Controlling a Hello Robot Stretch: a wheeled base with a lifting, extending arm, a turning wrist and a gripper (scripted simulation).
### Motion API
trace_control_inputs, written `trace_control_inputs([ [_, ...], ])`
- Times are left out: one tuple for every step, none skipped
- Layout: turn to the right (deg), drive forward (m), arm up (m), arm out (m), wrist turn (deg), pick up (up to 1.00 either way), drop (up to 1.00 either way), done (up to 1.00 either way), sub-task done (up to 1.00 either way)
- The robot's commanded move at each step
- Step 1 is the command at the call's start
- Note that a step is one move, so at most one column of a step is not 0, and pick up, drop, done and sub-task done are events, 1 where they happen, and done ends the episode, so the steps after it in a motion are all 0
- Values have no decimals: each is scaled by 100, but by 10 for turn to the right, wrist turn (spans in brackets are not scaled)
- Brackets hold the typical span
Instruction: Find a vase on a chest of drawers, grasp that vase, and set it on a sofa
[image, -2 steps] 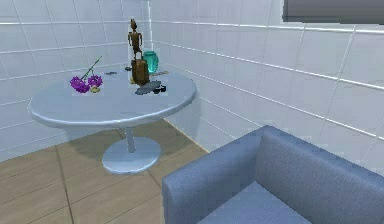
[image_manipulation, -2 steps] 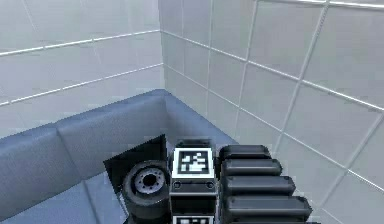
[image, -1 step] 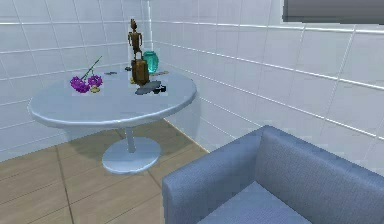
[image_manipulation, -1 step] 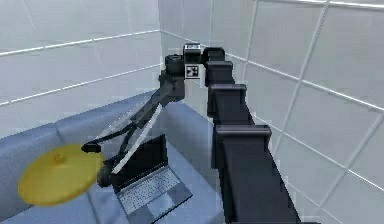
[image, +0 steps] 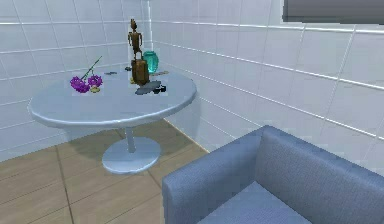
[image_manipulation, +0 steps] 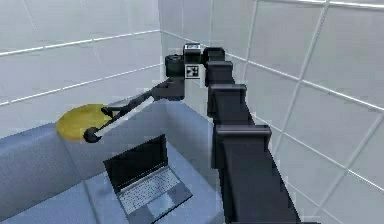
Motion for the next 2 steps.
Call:
trace_control_inputs([
  [0, 0, -36, 0, 0, 0, 0, 0, 0],
  [0, 0, -32, 0, 0, 0, 0, 0, 0],
])
